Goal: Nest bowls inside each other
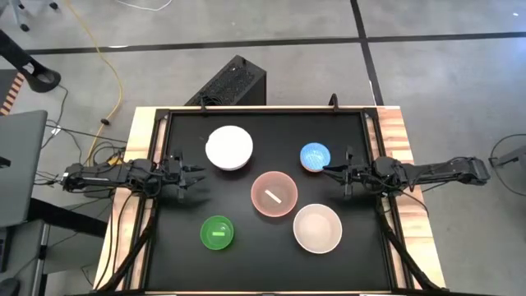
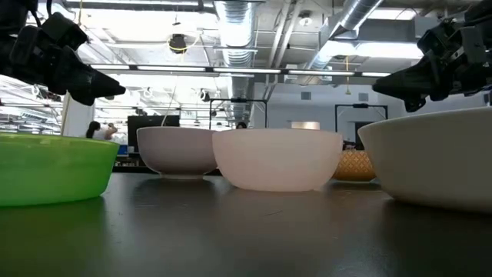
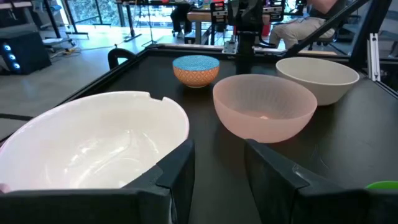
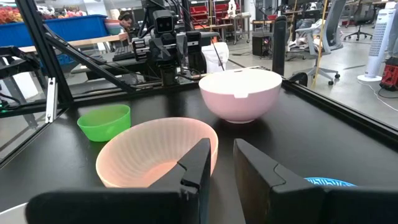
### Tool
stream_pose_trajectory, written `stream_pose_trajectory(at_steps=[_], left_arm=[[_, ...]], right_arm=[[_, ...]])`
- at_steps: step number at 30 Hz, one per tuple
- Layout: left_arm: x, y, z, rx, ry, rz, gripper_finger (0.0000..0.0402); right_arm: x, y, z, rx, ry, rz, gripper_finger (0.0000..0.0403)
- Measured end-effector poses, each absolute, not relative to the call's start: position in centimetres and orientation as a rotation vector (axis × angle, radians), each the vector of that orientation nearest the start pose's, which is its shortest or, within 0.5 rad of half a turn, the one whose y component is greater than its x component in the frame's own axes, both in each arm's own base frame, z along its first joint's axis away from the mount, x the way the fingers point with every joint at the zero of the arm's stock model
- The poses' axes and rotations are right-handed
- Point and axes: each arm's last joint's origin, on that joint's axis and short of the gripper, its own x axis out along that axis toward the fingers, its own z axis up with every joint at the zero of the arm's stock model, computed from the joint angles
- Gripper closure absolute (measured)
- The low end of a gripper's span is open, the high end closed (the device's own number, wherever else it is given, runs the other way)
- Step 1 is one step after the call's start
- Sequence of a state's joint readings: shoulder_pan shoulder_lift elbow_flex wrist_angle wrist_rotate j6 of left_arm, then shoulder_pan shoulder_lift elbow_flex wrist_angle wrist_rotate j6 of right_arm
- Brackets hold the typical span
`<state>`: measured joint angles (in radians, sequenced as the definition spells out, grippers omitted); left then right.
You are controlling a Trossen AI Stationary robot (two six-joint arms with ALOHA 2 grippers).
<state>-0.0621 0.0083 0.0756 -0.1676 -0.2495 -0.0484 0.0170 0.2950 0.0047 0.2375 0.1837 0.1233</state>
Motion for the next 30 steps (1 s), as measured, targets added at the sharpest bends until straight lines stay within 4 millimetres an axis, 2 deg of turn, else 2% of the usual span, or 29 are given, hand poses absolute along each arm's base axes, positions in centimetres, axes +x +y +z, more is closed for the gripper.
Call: stream_pose_trajectory(at_steps=[12, 17, 24, 30], left_arm=[[9.2, 0.1, 17.2, -0.033, 0.095, 0.19, 0.0274], [9.2, 0.1, 17.2, -0.032, 0.095, 0.19, 0.0274], [9.2, 0.1, 17.2, -0.045, 0.094, 0.19, 0.0274], [9.2, 0.1, 17.3, -0.147, 0.083, 0.195, 0.0274]], right_arm=[[11.5, -0.3, 16.3, 0.117, 0.042, -0.17, 0.0313], [11.5, -0.4, 16.3, 0.017, 0.046, -0.175, 0.0313], [11.6, -0.4, 16.7, 0.018, 0.001, -0.175, 0.0313], [11.5, -0.5, 17.6, 0.218, -0.094, -0.171, 0.0313]])
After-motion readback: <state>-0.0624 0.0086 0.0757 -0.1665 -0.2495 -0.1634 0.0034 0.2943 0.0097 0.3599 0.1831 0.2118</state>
